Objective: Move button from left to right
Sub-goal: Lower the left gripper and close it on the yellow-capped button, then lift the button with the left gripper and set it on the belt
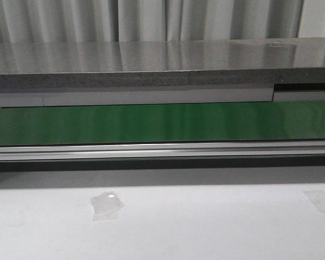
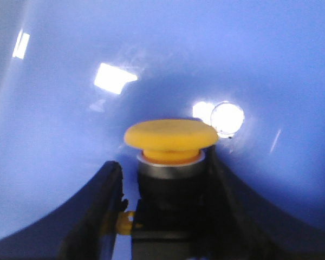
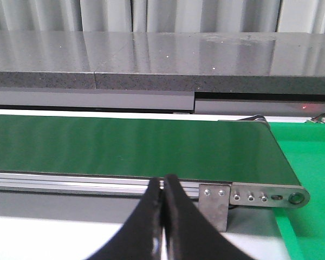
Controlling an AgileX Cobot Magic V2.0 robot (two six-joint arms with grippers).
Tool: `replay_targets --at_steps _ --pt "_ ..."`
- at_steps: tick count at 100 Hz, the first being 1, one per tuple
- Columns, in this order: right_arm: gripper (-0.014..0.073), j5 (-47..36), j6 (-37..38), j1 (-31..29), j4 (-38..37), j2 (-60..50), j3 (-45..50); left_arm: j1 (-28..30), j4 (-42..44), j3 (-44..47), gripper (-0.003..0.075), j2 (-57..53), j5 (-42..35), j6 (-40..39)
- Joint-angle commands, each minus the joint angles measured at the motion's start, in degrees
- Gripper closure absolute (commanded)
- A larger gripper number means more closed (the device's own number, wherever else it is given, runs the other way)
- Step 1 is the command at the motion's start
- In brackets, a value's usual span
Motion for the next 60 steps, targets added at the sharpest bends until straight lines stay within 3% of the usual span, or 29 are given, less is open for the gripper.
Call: replay_targets --at_steps 1,36,60 --pt "0.0662 -4.3 -0.1 0.0 -0.4 -1.1 -0.9 0.1 -0.4 -1.5 0.0617 -5.7 -1.4 -0.1" --pt "0.0662 -4.3 -0.1 0.0 -0.4 -1.1 -0.9 -0.8 -1.4 -1.5 0.0617 -15.7 -0.5 6.3" --pt "0.0662 -4.3 -0.1 0.0 -0.4 -1.1 -0.9 -6.1 -3.6 -1.5 0.0617 -17.1 4.9 10.7"
